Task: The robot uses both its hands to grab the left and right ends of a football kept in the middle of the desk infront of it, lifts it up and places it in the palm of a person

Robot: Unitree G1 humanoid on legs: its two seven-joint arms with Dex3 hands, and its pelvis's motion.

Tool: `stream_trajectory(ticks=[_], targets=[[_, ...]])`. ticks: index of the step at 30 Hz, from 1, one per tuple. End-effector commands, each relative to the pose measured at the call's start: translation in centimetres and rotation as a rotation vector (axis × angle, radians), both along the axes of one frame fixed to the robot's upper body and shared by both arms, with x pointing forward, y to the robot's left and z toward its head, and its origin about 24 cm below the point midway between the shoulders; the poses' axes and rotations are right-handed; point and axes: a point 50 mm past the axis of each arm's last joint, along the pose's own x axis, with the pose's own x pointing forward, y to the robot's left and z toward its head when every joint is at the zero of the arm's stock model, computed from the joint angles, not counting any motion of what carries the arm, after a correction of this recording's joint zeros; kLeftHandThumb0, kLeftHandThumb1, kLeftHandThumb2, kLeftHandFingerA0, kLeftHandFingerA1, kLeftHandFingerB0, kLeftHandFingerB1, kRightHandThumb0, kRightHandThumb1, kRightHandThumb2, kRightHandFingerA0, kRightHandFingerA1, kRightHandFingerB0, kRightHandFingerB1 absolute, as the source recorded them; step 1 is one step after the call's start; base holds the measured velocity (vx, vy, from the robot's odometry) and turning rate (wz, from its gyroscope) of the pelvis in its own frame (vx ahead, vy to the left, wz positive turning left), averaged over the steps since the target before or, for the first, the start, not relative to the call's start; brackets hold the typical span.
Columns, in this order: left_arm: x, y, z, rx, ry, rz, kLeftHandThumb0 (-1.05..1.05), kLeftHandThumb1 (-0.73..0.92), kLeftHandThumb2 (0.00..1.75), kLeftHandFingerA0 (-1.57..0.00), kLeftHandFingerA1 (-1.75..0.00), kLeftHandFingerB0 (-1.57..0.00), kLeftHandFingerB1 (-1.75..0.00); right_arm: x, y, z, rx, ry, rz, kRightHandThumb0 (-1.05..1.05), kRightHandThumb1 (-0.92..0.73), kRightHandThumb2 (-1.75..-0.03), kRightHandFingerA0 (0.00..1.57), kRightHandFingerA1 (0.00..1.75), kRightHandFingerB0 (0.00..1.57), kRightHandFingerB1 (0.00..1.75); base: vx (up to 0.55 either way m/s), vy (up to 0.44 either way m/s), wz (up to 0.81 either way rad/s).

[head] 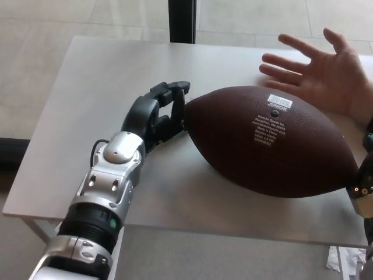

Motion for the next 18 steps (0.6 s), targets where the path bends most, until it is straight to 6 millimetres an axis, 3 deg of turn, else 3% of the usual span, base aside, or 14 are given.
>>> stream_trajectory(ticks=[1,4,5,6,10,11,18], targets=[[0.7,-1.2,1.2,0.052,-0.060,-0.045,-0.91,0.82,1.23,-0.47,-0.65,-0.22,-0.50,0.1,-0.1,-0.1,-0.012,-0.005,-0.011,-0.83,-0.89,-0.67,0.58,0.43,0.41,0.32,0.00,0.000,0.00],[0.7,-1.4,1.2,0.063,-0.050,-0.066,-0.89,0.79,1.21,-0.43,-0.63,-0.20,-0.49,0.0,0.0,-0.3,0.002,-0.004,-0.012,-0.86,-0.88,-0.67,0.60,0.43,0.41,0.33,0.00,0.000,0.00],[0.7,-1.4,1.2,0.070,-0.052,-0.071,-1.03,0.82,0.95,-0.47,-0.60,-0.23,-0.43,0.0,0.0,-0.3,0.004,-0.004,-0.011,-0.86,-0.88,-0.68,0.61,0.43,0.40,0.33,0.00,0.000,0.00],[0.6,-1.4,1.2,0.083,-0.053,-0.079,-1.02,0.92,0.85,-0.47,-0.58,-0.26,-0.42,0.1,0.1,-0.5,0.020,-0.002,-0.013,-0.87,-0.87,-0.67,0.62,0.43,0.44,0.33,0.00,0.000,0.00],[0.5,-1.3,0.7,0.084,-0.047,-0.081,-0.99,0.92,0.84,-0.50,-0.59,-0.26,-0.41,0.1,0.5,-0.6,0.040,-0.002,-0.007,-0.87,-0.88,-0.67,0.61,0.42,0.42,0.33,0.00,0.000,0.00],[0.4,-1.3,0.5,0.077,-0.034,-0.076,-1.02,0.91,0.87,-0.52,-0.59,-0.24,-0.41,0.2,0.7,-0.7,0.057,0.000,0.000,-0.88,-0.73,-1.09,0.57,0.56,0.36,0.47,0.00,0.000,0.00],[-0.1,-1.0,-0.3,0.039,-0.013,-0.037,-1.01,0.91,0.86,-0.55,-0.64,-0.31,-0.44,0.6,1.4,-0.7,0.044,0.003,0.018,-0.90,-0.74,-1.09,0.60,0.58,0.38,0.47,0.00,0.000,0.00]])
